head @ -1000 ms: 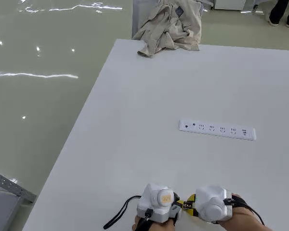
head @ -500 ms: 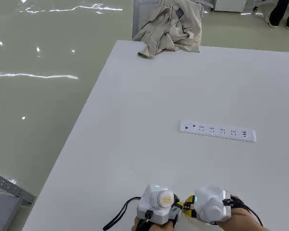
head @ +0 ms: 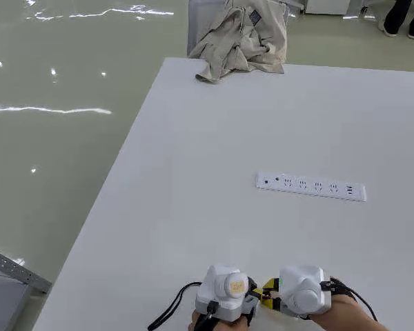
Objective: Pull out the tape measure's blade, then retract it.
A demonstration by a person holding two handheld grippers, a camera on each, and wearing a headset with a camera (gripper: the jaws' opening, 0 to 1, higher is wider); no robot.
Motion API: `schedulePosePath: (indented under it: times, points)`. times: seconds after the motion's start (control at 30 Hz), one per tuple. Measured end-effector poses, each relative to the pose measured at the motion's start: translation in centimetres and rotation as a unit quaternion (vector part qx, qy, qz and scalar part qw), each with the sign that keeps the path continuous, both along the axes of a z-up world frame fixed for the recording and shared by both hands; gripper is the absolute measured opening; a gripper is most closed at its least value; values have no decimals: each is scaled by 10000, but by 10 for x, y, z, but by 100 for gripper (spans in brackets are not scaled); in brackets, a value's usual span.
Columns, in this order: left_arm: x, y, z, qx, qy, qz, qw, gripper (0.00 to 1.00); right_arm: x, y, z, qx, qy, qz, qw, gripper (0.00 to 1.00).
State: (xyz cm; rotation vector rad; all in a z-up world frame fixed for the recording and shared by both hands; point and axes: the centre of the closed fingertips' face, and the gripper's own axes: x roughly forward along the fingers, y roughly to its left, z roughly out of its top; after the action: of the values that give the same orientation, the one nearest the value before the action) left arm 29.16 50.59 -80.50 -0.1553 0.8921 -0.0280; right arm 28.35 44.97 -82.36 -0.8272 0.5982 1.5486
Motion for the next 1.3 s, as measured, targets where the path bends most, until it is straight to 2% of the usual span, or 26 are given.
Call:
schedulePosePath:
  times: [0.5,1.03,1.3]
  points:
    - [0,0,0,-9,17,1,10000,62,0,5,0,115,56,10,9999,13]
    - [0,0,1,-14,20,19,10000,62,-1,8,-2,5,-22,140,9999,13]
    - [0,0,1,-4,14,25,10000,63,-1,7,-2,-35,52,116,9999,13]
